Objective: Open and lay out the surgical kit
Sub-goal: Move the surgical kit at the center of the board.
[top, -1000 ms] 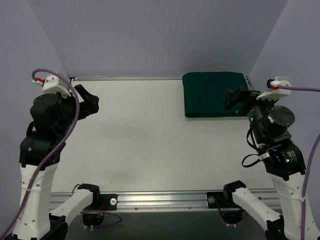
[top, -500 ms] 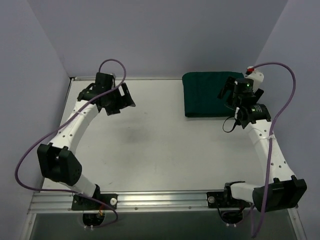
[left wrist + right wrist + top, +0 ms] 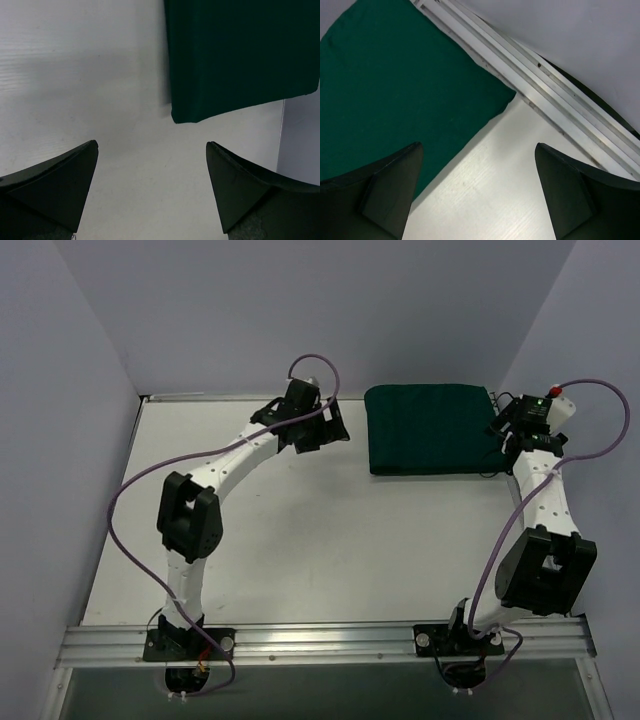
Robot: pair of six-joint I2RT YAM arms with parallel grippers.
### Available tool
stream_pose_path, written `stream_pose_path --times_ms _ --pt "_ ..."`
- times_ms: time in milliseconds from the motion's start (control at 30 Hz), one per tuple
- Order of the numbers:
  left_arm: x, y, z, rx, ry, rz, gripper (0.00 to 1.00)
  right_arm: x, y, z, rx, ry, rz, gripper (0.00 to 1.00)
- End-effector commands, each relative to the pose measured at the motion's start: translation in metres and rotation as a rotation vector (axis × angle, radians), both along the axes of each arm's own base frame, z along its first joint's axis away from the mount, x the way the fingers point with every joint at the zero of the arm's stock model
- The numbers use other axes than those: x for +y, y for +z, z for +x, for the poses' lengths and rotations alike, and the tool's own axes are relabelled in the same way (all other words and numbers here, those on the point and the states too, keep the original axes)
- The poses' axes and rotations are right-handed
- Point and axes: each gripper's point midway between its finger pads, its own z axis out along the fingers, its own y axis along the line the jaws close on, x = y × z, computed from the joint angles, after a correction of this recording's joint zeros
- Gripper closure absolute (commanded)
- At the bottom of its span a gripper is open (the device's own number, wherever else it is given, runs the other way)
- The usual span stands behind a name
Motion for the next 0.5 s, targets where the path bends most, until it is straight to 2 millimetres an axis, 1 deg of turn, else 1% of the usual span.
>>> stream_pose_path --times_ms 0,33,67,100,133,167,200,233,267,300,367,400,433,467 --pt "-0.032 0.020 0.033 -0.117 0.052 -0.080 0.01 -0.015 0.019 0.026 -0.119 0.002 0.001 0.11" --pt "-0.043 0.010 0.035 -0.116 0.040 -0.084 0.01 -0.020 0.009 0.031 -0.101 -0.001 0.005 0.11" --pt "-0.046 0.006 0.038 -0.123 0.048 -0.082 0.00 -0.024 0.006 0.035 -0.104 -0.001 0.006 0.12" --pt "-0.051 0.003 0.041 -0.131 0.054 -0.082 0.05 -0.028 0.007 0.040 -0.116 0.007 0.015 0.13" --pt "-0.059 0.006 0.043 -0.150 0.047 -0.095 0.05 -0.031 -0.005 0.045 -0.094 0.014 0.022 0.14" --pt "-0.064 -0.007 0.046 -0.141 0.043 -0.089 0.06 -0.034 -0.006 0.049 -0.098 0.018 0.024 0.14" --pt "-0.069 -0.009 0.048 -0.155 0.038 -0.094 0.06 -0.039 -0.014 0.052 -0.086 0.017 0.033 0.15" --pt "-0.075 -0.015 0.049 -0.155 0.029 -0.091 0.06 -0.042 -0.018 0.055 -0.080 0.026 0.030 0.16" --pt "-0.078 -0.019 0.050 -0.156 0.024 -0.090 0.06 -0.045 -0.021 0.056 -0.072 0.030 0.027 0.16" --pt "-0.082 -0.018 0.052 -0.167 0.019 -0.101 0.06 -0.047 -0.030 0.058 -0.058 0.041 0.033 0.18" --pt "-0.088 -0.024 0.052 -0.174 0.013 -0.104 0.07 -0.053 -0.037 0.059 -0.035 0.055 0.018 0.18" --pt "-0.092 -0.021 0.056 -0.198 0.012 -0.121 0.07 -0.054 -0.040 0.060 -0.030 0.065 0.015 0.20" --pt "-0.095 -0.024 0.057 -0.205 0.009 -0.124 0.10 -0.057 -0.046 0.061 -0.020 0.076 0.019 0.20" --pt "-0.097 -0.025 0.057 -0.211 0.007 -0.128 0.11 -0.058 -0.050 0.062 -0.011 0.088 0.015 0.20"
